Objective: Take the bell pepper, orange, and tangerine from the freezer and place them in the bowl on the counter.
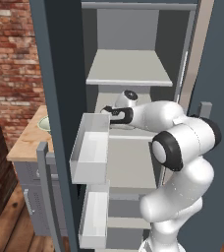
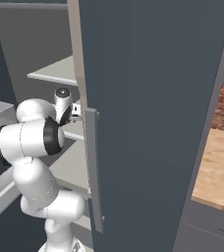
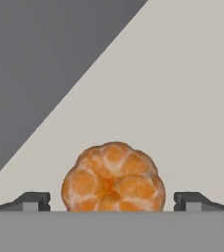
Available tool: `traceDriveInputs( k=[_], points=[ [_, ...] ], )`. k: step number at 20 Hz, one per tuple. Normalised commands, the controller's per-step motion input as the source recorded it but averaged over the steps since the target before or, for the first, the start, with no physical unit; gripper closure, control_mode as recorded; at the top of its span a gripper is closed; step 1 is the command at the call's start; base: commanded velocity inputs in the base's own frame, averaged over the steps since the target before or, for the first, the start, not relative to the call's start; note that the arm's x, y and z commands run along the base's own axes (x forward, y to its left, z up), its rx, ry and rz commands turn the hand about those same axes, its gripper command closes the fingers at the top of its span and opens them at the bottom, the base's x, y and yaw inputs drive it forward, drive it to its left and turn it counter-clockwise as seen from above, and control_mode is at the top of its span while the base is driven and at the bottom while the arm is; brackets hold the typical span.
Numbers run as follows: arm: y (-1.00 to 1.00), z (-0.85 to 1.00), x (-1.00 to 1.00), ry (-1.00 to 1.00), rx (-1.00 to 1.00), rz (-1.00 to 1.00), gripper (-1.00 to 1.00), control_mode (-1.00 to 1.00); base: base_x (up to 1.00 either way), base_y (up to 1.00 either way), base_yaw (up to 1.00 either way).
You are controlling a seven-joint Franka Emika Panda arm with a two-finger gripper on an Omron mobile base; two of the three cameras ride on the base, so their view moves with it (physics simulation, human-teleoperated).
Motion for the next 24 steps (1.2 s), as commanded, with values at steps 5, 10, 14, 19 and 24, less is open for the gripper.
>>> traceDriveInputs(
  k=[5,10,14,19,24],
  points=[
    [0.04,-0.09,0.04,0.00,0.00,0.00,-1.00,-1.00,0.00,0.00,0.00],
    [0.15,-0.18,0.02,0.01,0.00,0.00,1.00,-1.00,0.00,0.00,0.00],
    [0.01,-0.05,0.02,0.01,0.00,0.00,1.00,-1.00,0.00,0.00,0.00],
    [0.00,0.00,-0.01,0.00,0.00,0.00,1.00,-1.00,0.00,0.00,0.00],
    [-0.18,0.09,-0.61,-0.08,0.00,0.00,1.00,-1.00,0.00,0.00,0.00]
  ],
)
